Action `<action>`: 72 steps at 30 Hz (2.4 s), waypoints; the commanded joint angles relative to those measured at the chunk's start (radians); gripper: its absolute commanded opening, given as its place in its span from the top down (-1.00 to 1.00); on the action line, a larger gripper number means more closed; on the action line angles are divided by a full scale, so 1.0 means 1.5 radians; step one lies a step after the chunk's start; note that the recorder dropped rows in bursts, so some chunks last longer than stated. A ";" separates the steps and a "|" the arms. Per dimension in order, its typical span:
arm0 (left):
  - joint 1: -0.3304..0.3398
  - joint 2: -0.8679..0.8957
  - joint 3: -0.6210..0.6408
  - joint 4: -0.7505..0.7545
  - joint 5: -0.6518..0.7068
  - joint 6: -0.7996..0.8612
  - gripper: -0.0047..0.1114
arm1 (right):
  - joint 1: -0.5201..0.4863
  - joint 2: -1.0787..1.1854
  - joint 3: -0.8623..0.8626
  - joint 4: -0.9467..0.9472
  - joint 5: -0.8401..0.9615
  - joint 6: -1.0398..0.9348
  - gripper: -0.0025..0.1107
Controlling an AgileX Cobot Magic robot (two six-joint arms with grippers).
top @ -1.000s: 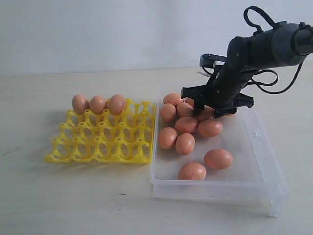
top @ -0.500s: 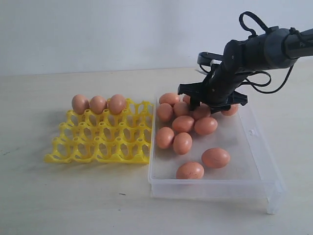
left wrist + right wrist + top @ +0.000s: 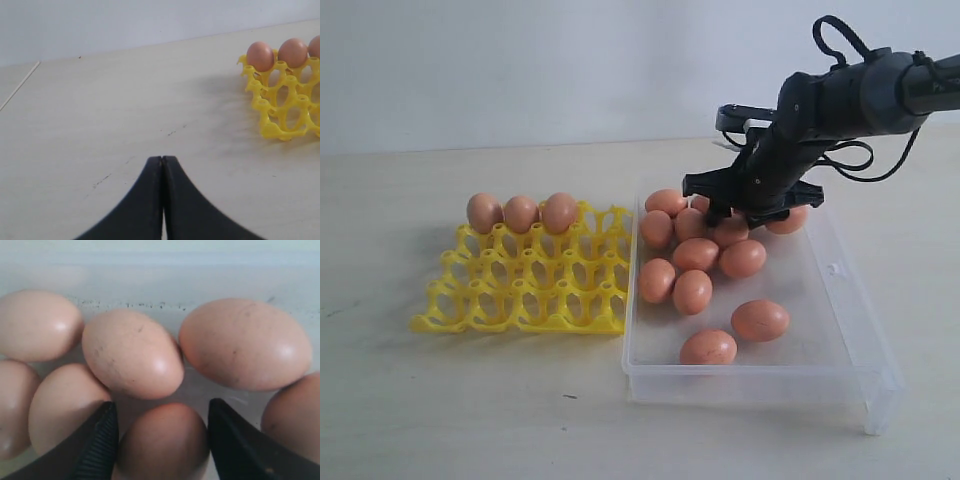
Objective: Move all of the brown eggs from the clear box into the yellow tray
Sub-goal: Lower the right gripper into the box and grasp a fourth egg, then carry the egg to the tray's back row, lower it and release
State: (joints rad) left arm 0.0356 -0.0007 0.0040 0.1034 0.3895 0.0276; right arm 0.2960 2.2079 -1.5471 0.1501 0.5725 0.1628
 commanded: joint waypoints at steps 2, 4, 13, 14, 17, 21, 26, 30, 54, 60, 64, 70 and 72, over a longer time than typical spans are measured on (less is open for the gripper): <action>-0.004 0.000 -0.003 -0.002 -0.006 -0.003 0.92 | -0.003 -0.065 0.005 0.006 0.014 -0.024 0.96; -0.004 0.000 -0.003 -0.002 -0.006 -0.003 0.92 | -0.003 -0.100 0.005 0.010 0.002 -0.028 0.96; -0.004 0.000 -0.003 -0.002 -0.006 -0.003 0.92 | 0.066 -0.226 0.048 0.038 -0.172 -0.060 0.96; -0.004 0.000 -0.003 -0.002 -0.006 -0.003 0.92 | 0.083 -0.235 0.069 0.043 -0.227 -0.060 0.96; -0.004 0.000 -0.003 -0.002 -0.006 -0.003 0.92 | 0.147 -0.247 0.122 0.055 -0.362 -0.056 0.96; -0.004 0.000 -0.003 -0.002 -0.006 -0.003 0.92 | 0.230 -0.233 0.158 0.050 -0.440 -0.097 0.96; -0.004 0.000 -0.003 -0.002 -0.006 -0.003 0.92 | 0.287 -0.179 0.158 0.057 -0.563 -0.109 0.96; -0.004 0.000 -0.003 -0.002 -0.006 -0.003 0.92 | 0.303 -0.123 0.135 0.069 -0.585 -0.109 0.96; -0.004 0.000 -0.003 -0.002 -0.006 -0.003 0.92 | 0.230 -0.020 0.089 0.157 -0.575 -0.213 0.96; -0.004 0.000 -0.003 -0.002 -0.006 -0.003 0.92 | 0.224 0.015 0.089 0.157 -0.569 -0.218 0.96; -0.004 0.000 -0.003 -0.002 -0.006 -0.003 0.92 | 0.224 0.026 0.089 0.160 -0.569 -0.207 0.96; -0.004 0.000 -0.003 -0.002 -0.006 -0.003 0.92 | 0.224 0.029 0.089 0.160 -0.572 -0.208 0.96; -0.004 0.000 -0.003 -0.002 -0.006 -0.003 0.92 | 0.224 0.029 0.089 0.160 -0.572 -0.211 0.96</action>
State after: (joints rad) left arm 0.0356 -0.0007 0.0040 0.1034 0.3895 0.0276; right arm 0.6398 2.2544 -1.4075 0.3942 -0.2726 -0.1482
